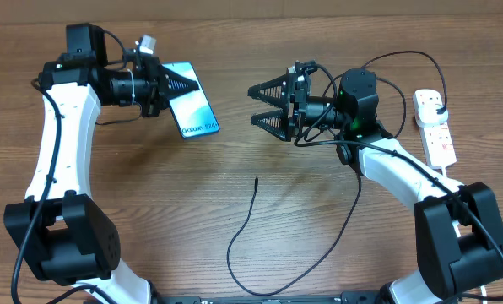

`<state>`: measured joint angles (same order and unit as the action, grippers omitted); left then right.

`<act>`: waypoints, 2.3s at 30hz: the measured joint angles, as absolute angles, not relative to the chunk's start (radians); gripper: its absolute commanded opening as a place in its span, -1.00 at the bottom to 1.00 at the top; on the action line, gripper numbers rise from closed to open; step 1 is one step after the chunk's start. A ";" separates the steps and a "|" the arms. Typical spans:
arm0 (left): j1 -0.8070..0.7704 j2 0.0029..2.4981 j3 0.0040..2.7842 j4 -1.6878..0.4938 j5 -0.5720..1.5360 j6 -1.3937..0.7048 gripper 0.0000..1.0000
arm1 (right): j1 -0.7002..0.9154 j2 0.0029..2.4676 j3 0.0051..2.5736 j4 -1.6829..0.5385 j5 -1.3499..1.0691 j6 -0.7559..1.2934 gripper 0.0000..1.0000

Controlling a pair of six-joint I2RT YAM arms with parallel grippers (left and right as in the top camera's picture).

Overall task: Plug charger to phone and switch on socket
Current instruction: 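Open the right gripper and pull it back from the phone, then lower the right gripper onto the white cable plug on the table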

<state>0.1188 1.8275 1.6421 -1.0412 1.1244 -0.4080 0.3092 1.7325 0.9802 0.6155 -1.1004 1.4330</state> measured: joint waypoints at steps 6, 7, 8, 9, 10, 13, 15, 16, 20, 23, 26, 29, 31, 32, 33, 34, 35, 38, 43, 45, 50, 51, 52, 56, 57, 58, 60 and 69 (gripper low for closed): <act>0.119 1.829 1.642 -1.100 1.101 -0.218 -0.92 | 0.309 1.732 0.980 0.614 -1.089 1.343 0.99; 0.119 1.829 1.642 -1.095 1.115 -0.189 -0.92 | 0.308 1.732 0.980 0.613 -1.082 1.337 0.99; 0.121 1.829 1.642 -1.089 1.129 -0.165 -0.92 | 0.307 1.732 0.981 0.612 -1.072 1.331 0.99; 0.123 1.829 1.642 -1.081 1.145 -0.148 -0.92 | 0.307 1.732 0.983 0.611 -1.066 1.329 0.99; 0.126 1.829 1.642 -1.070 1.161 -0.137 -0.92 | 0.305 1.732 0.988 0.607 -1.064 1.327 0.99; 0.147 1.829 1.642 -1.029 1.230 -0.105 -0.92 | 0.293 1.732 1.039 0.557 -1.052 1.312 0.99; 0.172 1.829 1.642 -0.999 1.277 -0.097 -0.92 | 0.283 1.732 1.094 0.452 -1.046 1.276 0.99; 0.187 1.829 1.642 -0.986 1.300 -0.095 -0.91 | 0.280 1.732 1.142 0.363 -1.037 1.253 0.99; 0.235 1.829 1.642 -0.971 1.349 -0.094 -0.92 | 0.273 1.732 1.326 -0.099 -0.968 1.083 0.99; 0.261 1.829 1.642 -0.970 1.364 -0.093 -0.91 | 0.276 1.732 1.437 -0.374 -0.884 0.961 0.99; 0.268 1.829 1.642 -0.964 1.371 -0.094 -0.91 | 0.290 1.732 1.520 -0.633 -0.743 0.830 0.99; 0.268 1.829 1.642 -0.960 1.377 -0.094 -0.91 | 0.331 1.731 1.536 -0.797 -0.588 0.739 0.99; 0.268 1.829 1.642 -0.958 1.378 -0.094 -0.91 | 0.385 1.731 1.536 -0.909 -0.458 0.688 0.99; 0.268 1.829 1.642 -0.957 1.377 -0.094 -0.91 | 0.406 1.731 1.536 -0.936 -0.414 0.675 1.00; 0.268 1.829 1.642 -0.957 1.377 -0.093 -0.91 | 0.431 1.731 1.536 -0.960 -0.377 0.660 1.00; 0.268 1.829 1.642 -0.957 1.377 -0.094 -0.91 | 0.457 1.732 1.536 -0.978 -0.341 0.650 1.00; 0.268 1.829 1.642 -0.957 1.377 -0.094 -0.91 | 0.497 1.735 1.536 -0.997 -0.291 0.639 1.00; 0.268 1.829 1.642 -0.957 1.377 -0.094 -0.91 | 0.580 1.749 1.530 -1.021 -0.191 0.643 1.00; 0.268 1.829 1.642 -0.957 1.376 -0.094 -0.91 | 0.664 1.791 1.454 -1.016 -0.096 0.692 1.00; 0.268 1.829 1.642 -0.957 1.376 -0.094 -0.91 | 0.675 1.803 1.404 -0.986 -0.084 0.707 1.00; 0.268 1.829 1.642 -0.957 1.375 -0.094 -0.91 | 0.676 1.810 1.311 -0.884 -0.089 0.746 1.00; 0.268 1.829 1.642 -0.957 1.375 -0.094 -0.91 | 0.676 1.810 1.301 -0.863 -0.089 0.753 1.00; 0.268 1.829 1.642 -0.957 1.375 -0.094 -0.91 | 0.676 1.809 1.288 -0.833 -0.089 0.762 1.00; 0.268 1.829 1.642 -0.957 1.373 -0.094 -0.91 | 0.676 1.813 1.269 -0.799 -0.091 0.771 0.90; 0.268 1.829 1.642 -0.957 1.373 -0.094 -0.92 | 0.676 1.816 1.268 -0.804 -0.093 0.775 0.87; 0.268 1.829 1.642 -0.957 1.373 -0.094 -0.91 | 0.676 1.821 1.268 -0.805 -0.096 0.780 0.86; 0.268 1.829 1.642 -0.957 1.373 -0.093 -0.91 | 0.676 1.837 1.268 -0.810 -0.098 0.786 0.82; 0.268 1.829 1.642 -0.941 1.373 -0.094 -0.91 | 0.735 1.852 1.267 -0.812 -0.089 0.817 0.83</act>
<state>0.2684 1.8294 1.6421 -0.9413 1.3727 -0.0937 0.7349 1.8523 1.2675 -0.8124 -0.0887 0.8165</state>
